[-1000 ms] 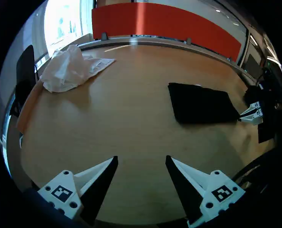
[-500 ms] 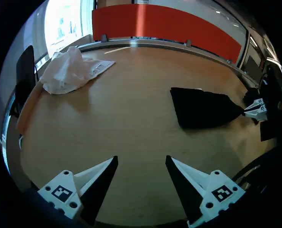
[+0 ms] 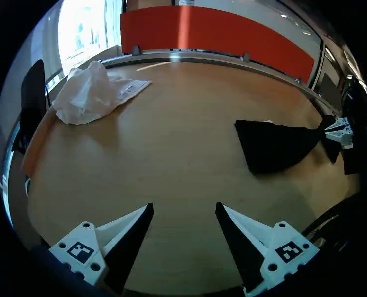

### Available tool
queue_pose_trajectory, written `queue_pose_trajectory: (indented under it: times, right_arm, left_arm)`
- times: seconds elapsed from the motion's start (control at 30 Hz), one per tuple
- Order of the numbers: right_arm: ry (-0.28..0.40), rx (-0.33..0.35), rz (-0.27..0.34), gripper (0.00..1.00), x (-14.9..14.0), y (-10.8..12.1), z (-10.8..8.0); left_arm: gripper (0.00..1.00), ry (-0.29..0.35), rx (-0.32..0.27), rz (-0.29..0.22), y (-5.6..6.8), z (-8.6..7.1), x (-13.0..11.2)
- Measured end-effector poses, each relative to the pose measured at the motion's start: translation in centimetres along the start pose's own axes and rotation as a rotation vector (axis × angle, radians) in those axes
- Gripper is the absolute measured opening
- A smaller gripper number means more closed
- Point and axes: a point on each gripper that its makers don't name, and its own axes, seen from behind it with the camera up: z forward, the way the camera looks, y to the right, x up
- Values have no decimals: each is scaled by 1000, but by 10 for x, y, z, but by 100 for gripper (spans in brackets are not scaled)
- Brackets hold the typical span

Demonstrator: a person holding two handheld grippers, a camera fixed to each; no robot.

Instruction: Fold towel

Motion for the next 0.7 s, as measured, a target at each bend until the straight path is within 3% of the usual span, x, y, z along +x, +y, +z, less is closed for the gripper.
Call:
queue_pose_trajectory:
  times: [0.37,0.7]
  right_arm:
    - [53,32,-59,3,46,-14,9]
    - [93,130,-176,3,102,-57,31]
  left_arm:
    - [93,4,3,-14,-6,-4,0]
    - [93,20,16,-43,-16,-14,-4]
